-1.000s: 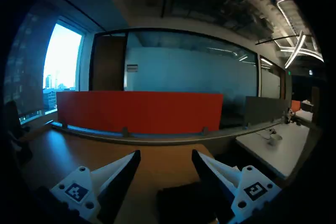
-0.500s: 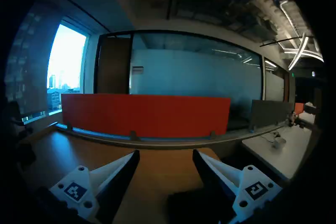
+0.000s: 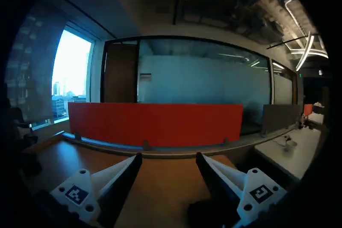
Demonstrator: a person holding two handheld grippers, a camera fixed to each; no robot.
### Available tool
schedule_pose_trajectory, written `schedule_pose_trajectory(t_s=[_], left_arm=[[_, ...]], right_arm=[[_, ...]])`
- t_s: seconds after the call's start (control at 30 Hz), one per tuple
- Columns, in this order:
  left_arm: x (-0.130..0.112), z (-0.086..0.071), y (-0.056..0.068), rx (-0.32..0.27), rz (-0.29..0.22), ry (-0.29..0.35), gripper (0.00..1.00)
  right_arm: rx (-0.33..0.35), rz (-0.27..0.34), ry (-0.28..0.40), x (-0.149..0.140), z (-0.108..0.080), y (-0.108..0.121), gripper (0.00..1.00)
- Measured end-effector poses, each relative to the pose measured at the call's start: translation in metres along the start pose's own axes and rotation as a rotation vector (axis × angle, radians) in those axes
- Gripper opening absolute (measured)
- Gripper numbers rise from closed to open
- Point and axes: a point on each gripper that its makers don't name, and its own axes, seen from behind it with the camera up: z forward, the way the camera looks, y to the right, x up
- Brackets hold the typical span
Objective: Fold towel
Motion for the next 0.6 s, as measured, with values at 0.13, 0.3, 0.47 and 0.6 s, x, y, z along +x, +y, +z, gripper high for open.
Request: schedule_pose_trajectory(t_s=[0.13, 0.3, 0.47, 0.6], left_arm=[[0.005, 0.0, -0.003, 0.005, 0.003, 0.015, 0.79], [0.008, 0.001, -0.005, 0.002, 0.004, 0.026, 0.79], [0.009, 0.002, -0.004, 0.002, 0.017, 0.035, 0.8], [0.01, 0.002, 0.0, -0.003, 0.02, 0.043, 0.79]], right_arm=[[0.016, 0.003, 0.007, 0.003, 0.002, -0.016, 0.98], [0.023, -0.004, 0.008, 0.005, 0.003, -0.03, 0.99], [0.025, 0.001, 0.011, 0.009, 0.003, -0.036, 0.99], [0.025, 0.004, 0.006, 0.01, 0.004, -0.04, 0.99]])
